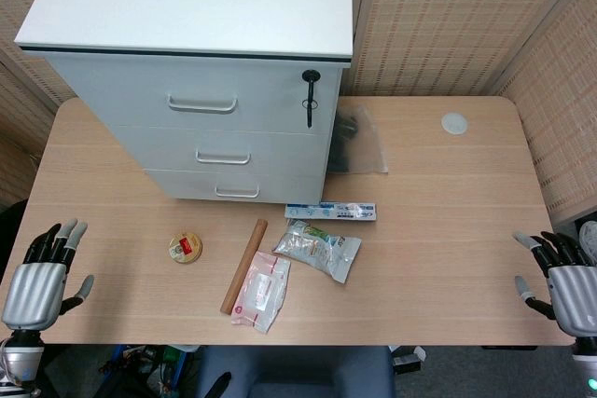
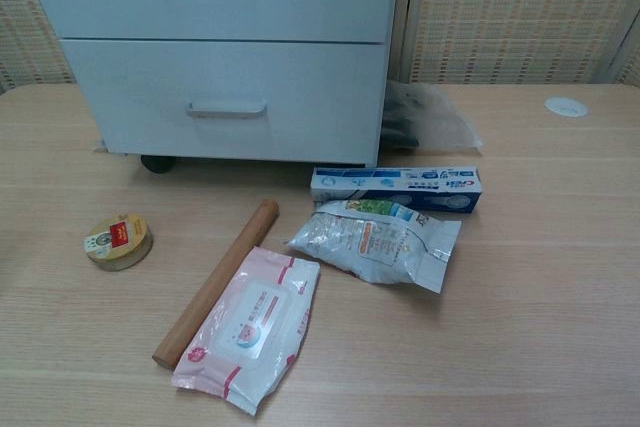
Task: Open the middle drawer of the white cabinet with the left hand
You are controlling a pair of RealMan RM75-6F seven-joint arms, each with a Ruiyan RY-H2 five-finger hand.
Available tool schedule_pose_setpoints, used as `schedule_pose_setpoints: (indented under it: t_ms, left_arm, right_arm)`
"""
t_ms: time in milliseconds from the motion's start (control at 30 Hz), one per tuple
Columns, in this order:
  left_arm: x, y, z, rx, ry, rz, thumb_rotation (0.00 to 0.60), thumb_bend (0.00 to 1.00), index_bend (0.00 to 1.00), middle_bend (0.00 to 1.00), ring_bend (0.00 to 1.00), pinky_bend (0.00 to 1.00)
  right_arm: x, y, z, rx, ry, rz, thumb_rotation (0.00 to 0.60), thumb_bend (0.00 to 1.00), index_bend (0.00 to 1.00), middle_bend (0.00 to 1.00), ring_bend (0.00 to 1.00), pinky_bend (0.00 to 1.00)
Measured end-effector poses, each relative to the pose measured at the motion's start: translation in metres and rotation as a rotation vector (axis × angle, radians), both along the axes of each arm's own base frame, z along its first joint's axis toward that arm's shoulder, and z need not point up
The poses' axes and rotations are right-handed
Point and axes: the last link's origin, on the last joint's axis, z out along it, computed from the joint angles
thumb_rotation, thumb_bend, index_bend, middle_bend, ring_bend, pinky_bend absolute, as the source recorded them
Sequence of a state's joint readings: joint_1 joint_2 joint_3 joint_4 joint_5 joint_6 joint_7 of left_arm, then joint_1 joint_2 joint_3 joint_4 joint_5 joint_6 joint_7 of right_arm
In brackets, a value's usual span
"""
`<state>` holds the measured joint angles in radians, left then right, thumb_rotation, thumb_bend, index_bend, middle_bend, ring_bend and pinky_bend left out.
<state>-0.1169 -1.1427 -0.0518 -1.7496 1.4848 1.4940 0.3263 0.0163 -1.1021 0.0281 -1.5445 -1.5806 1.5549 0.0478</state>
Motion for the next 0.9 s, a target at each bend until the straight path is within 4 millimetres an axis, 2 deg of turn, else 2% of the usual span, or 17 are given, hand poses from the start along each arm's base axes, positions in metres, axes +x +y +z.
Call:
schedule_pose_setpoints:
  t_ms: [500, 700, 800, 900]
  left_arm:
    - [0.004, 0.004, 0.001, -0.018, -0.025, -0.035, 0.600, 0.31, 0.07, 0.07, 0.06, 0.13]
    - [0.012, 0.014, 0.005, -0.043, -0.083, -0.085, 0.600, 0.31, 0.07, 0.07, 0.07, 0.14]
    - [0.020, 0.023, 0.008, -0.059, -0.118, -0.135, 0.600, 0.31, 0.07, 0.08, 0.12, 0.21]
    - [0.030, 0.034, 0.009, -0.082, -0.154, -0.199, 0.600, 0.31, 0.08, 0.15, 0.20, 0.36]
  right_arm:
    - [0.004, 0.003, 0.005, -0.031, -0.001, 0.037, 0.600, 0.29, 0.20, 0.26, 0.15, 0.12]
    - [0.009, 0.004, 0.007, -0.050, -0.002, 0.069, 0.600, 0.22, 0.20, 0.26, 0.15, 0.12]
    - [0.012, 0.004, 0.007, -0.053, 0.000, 0.084, 0.600, 0.20, 0.20, 0.26, 0.15, 0.12]
    - [0.014, 0.003, 0.005, -0.046, 0.001, 0.096, 0.600, 0.20, 0.20, 0.26, 0.15, 0.12]
